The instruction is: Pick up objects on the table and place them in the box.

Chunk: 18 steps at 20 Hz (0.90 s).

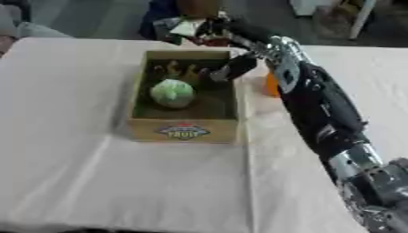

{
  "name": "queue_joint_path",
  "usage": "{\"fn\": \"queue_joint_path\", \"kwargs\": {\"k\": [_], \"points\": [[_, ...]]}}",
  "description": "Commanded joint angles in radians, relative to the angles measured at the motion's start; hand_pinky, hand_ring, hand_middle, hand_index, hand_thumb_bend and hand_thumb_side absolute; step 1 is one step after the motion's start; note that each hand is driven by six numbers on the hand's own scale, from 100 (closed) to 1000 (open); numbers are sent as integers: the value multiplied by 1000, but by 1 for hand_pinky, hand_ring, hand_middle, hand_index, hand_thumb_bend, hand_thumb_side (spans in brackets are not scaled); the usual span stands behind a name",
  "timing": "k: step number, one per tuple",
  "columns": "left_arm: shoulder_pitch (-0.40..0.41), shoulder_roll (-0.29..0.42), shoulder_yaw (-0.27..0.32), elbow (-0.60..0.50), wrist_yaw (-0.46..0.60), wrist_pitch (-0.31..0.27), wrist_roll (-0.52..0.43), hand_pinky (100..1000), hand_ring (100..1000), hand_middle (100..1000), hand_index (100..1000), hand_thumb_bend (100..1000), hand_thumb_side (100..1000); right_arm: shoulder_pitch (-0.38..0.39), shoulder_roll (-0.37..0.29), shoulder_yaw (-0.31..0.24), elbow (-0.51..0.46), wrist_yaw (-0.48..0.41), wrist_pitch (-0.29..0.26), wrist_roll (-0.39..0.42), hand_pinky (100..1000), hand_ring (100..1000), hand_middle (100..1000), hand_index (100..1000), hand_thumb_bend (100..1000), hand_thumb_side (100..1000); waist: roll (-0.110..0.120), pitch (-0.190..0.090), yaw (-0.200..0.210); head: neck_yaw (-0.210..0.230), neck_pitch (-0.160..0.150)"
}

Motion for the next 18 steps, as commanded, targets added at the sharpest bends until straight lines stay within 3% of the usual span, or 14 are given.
{"fn": "queue_joint_path", "kwargs": {"k": [1, 10, 18], "points": [[-5, 18, 11, -10, -7, -2, 3, 523, 599, 555, 756, 100, 781, -7, -74, -36, 4, -18, 43, -14, 783, 832, 860, 886, 510, 551, 2, -15, -3, 8, -8], [2, 15, 17, -12, -10, -4, 5, 523, 602, 558, 757, 100, 785, 61, -142, -111, 165, 40, 150, -49, 769, 822, 848, 877, 513, 560, 8, -8, -8, 15, -19], [5, 12, 17, -15, -10, -4, 5, 523, 607, 560, 757, 100, 786, 82, -144, -116, 254, 123, 171, -77, 745, 794, 825, 855, 505, 565, 14, -7, -11, 18, -19]]}}
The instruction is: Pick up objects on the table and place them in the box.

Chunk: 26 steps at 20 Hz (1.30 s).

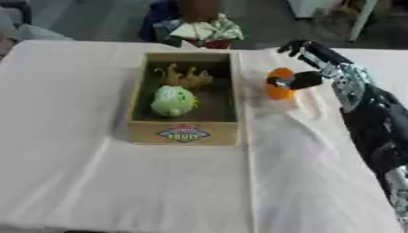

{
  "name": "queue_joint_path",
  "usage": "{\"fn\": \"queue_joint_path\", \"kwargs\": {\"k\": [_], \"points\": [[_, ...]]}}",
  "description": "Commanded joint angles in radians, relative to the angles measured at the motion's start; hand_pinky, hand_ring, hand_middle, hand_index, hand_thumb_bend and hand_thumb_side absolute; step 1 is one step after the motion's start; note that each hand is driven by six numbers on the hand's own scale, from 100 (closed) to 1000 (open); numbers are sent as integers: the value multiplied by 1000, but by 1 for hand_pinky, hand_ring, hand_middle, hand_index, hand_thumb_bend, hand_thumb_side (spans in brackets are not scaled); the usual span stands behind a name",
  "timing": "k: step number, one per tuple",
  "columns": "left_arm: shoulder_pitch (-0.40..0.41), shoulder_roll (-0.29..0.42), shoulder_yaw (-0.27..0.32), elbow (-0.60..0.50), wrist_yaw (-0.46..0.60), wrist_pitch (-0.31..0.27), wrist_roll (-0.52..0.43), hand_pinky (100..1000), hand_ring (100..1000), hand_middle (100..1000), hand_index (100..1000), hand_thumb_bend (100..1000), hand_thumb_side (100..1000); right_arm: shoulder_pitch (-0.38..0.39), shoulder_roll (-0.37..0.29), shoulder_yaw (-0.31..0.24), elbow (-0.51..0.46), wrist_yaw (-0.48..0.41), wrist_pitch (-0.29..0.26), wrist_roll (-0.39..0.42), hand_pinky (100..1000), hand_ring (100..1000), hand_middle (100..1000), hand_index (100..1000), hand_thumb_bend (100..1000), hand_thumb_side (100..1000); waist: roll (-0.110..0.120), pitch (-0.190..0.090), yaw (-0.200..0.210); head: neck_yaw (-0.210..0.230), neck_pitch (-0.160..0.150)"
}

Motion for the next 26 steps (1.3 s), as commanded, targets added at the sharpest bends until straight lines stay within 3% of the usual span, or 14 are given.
{"fn": "queue_joint_path", "kwargs": {"k": [1, 6, 8, 9, 10, 11, 12, 13, 15, 16, 20, 26], "points": [[-4, 11, 11, -16, -2, -1, 2, 523, 607, 560, 757, 100, 786, -13, -32, -5, 11, 31, 0, -3, 740, 788, 817, 848, 503, 562, 2, -12, -2, 4, -10], [-4, 10, 12, -16, -1, -1, 3, 523, 607, 560, 757, 100, 786, -12, -26, -4, 15, 53, -5, -1, 694, 728, 773, 807, 483, 520, 1, -14, -5, 6, -9], [-2, 10, 12, -16, -1, -1, 3, 523, 607, 560, 757, 100, 787, -11, -24, -4, 16, 59, -4, -4, 656, 677, 746, 777, 465, 455, 1, -15, -5, 6, -8], [-2, 9, 12, -16, -1, -1, 2, 523, 607, 560, 757, 100, 787, -10, -23, -5, 15, 60, -4, -5, 633, 644, 720, 749, 450, 368, 1, -15, -5, 6, -7], [-2, 9, 12, -16, -1, -1, 3, 524, 607, 560, 757, 100, 787, -10, -23, -4, 14, 61, -4, -8, 595, 594, 678, 711, 428, 209, 1, -15, -6, 7, -7], [-2, 9, 12, -15, -1, -1, 3, 524, 607, 560, 757, 100, 787, -9, -22, -4, 11, 62, -4, -11, 584, 582, 667, 701, 394, 165, 1, -16, -7, 7, -7], [-2, 9, 12, -15, -1, -1, 3, 524, 607, 560, 757, 100, 787, -9, -22, -4, 7, 61, -3, -16, 553, 544, 620, 652, 288, 127, 0, -16, -8, 7, -6], [-1, 9, 12, -15, -1, -1, 3, 524, 607, 560, 757, 100, 788, -8, -22, -4, 1, 61, -1, -24, 528, 512, 579, 606, 194, 111, 0, -16, -9, 7, -6], [-1, 8, 12, -14, -1, 0, 3, 524, 607, 560, 757, 100, 788, -8, -21, -4, -17, 58, -1, -50, 503, 484, 537, 554, 107, 100, 0, -17, -11, 7, -5], [-1, 8, 12, -14, -1, 0, 3, 523, 607, 560, 757, 100, 789, -9, -21, -4, -29, 55, -2, -68, 469, 444, 480, 479, 100, 100, 0, -17, -11, 7, -4], [0, 8, 13, -14, -1, 0, 5, 524, 607, 560, 756, 100, 789, -11, -19, -1, -86, 34, -15, -165, 433, 367, 389, 357, 100, 100, 0, -18, -12, 8, -3], [1, 8, 13, -14, 0, 0, 7, 523, 607, 560, 756, 100, 790, -15, -15, 23, -181, -70, -32, -247, 402, 325, 337, 298, 100, 100, 0, -19, -13, 8, -1]]}}
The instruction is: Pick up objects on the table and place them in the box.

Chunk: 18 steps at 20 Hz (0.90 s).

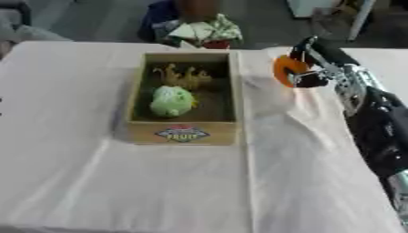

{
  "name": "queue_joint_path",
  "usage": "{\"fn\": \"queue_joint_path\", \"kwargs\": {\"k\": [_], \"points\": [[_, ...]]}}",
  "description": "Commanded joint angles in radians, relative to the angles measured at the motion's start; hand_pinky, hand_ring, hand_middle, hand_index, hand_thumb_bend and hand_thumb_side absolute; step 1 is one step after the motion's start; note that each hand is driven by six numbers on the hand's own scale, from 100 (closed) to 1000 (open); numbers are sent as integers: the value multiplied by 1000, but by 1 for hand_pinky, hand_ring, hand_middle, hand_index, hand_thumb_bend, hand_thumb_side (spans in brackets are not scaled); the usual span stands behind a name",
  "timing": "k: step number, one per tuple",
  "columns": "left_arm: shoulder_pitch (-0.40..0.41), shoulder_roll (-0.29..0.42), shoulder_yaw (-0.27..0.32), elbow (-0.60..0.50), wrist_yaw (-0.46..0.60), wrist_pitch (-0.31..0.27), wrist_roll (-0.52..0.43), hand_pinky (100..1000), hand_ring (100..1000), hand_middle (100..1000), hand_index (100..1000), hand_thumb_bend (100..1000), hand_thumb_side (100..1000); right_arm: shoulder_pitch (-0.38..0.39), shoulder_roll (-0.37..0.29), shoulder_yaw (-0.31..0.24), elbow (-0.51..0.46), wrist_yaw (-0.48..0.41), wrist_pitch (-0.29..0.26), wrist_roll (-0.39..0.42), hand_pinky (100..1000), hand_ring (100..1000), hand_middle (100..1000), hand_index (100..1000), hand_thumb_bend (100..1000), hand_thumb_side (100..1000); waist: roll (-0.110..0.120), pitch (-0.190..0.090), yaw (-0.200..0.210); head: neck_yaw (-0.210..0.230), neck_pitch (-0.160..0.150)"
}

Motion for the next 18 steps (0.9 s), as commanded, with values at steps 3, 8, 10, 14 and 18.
{"fn": "queue_joint_path", "kwargs": {"k": [3, 8, 10, 14, 18], "points": [[-6, 9, 13, -15, 0, 0, 4, 524, 607, 560, 756, 100, 790, -36, -7, 29, -115, -139, -9, -2, 399, 322, 336, 296, 100, 100, 0, -18, -1, 1, -1], [-7, 9, 10, -16, 3, 0, 2, 523, 607, 560, 756, 100, 790, -79, 34, 80, -206, -276, -11, 91, 404, 326, 340, 301, 100, 100, 0, -21, 6, -5, 2], [-8, 8, 7, -15, 5, 1, -1, 523, 607, 560, 756, 100, 790, -101, 60, 101, -221, -298, -14, 128, 409, 332, 342, 305, 100, 100, 0, -22, 14, -11, 2], [-12, 6, 4, -17, 8, 0, -4, 523, 607, 560, 756, 100, 788, -131, 118, 140, -216, -293, -50, 194, 426, 351, 353, 320, 100, 100, 2, -23, 28, -19, 0], [-16, 1, 2, -19, 12, 0, -7, 523, 608, 560, 755, 100, 788, -139, 178, 167, -182, -205, -91, 240, 463, 390, 382, 354, 100, 104, 7, -20, 39, -24, -3]]}}
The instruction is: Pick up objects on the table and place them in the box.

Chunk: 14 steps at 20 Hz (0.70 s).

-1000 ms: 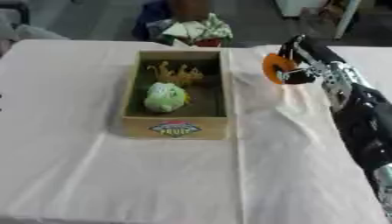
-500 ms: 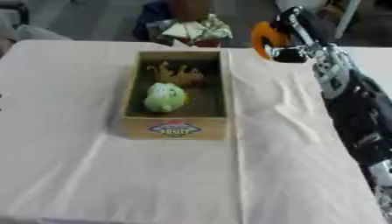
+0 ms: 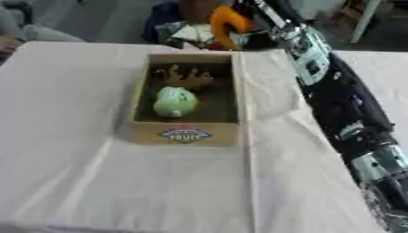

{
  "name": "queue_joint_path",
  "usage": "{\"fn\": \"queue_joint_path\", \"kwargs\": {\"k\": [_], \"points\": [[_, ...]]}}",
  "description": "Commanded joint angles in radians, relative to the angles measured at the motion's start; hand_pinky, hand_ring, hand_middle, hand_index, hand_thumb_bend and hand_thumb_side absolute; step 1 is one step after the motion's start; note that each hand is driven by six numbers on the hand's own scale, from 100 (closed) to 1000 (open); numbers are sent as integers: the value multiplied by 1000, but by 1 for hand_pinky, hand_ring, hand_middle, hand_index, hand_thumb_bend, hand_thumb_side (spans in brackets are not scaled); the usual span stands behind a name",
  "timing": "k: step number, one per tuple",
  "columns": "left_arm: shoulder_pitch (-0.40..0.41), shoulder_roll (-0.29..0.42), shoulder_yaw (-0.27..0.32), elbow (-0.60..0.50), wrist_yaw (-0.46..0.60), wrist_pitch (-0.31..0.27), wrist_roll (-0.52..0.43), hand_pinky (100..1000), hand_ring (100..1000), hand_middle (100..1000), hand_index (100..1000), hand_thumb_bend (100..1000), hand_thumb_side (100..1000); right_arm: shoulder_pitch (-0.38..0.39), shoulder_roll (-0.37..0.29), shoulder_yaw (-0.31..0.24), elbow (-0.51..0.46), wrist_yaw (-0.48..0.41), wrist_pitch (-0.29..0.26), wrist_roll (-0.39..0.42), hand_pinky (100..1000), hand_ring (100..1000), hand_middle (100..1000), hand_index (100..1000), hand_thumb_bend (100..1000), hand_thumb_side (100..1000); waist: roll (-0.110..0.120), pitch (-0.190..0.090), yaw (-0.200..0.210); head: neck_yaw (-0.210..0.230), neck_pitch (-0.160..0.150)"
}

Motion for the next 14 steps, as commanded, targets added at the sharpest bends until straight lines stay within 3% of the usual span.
{"fn": "queue_joint_path", "kwargs": {"k": [1, 5, 8, 9, 10, 12, 14], "points": [[-15, 7, 2, -20, 5, -2, -5, 523, 608, 560, 755, 100, 788, -29, 26, 13, 15, 72, -33, 34, 467, 396, 385, 357, 100, 108, 7, -13, 4, -5, -4], [-15, 4, 4, -22, 6, -1, -4, 523, 608, 560, 755, 100, 788, -18, 54, 21, 51, 153, -74, 51, 493, 436, 423, 406, 100, 158, 8, -10, 4, -5, -4], [-15, 3, 3, -22, 7, -1, -5, 523, 608, 561, 755, 100, 789, -11, 61, 27, 70, 194, -95, 70, 517, 468, 466, 463, 283, 207, 8, -10, 0, -3, -3], [-15, 2, 3, -21, 7, 0, -5, 523, 608, 561, 755, 100, 790, -9, 61, 31, 76, 208, -103, 86, 551, 514, 513, 534, 431, 226, 7, -10, -2, -2, -3], [-15, 2, 3, -21, 7, 0, -5, 522, 608, 561, 755, 100, 790, -8, 62, 32, 81, 221, -111, 103, 563, 540, 543, 589, 442, 324, 7, -10, -3, -1, -3], [-14, 2, 4, -21, 7, 0, -5, 522, 608, 561, 755, 100, 790, -6, 61, 26, 83, 229, -122, 120, 578, 572, 586, 653, 449, 411, 6, -11, -6, 1, -3], [-13, 2, 4, -20, 7, 0, -5, 522, 608, 561, 755, 100, 790, -4, 58, 25, 84, 234, -127, 137, 637, 674, 728, 816, 486, 574, 5, -13, -8, 3, -3]]}}
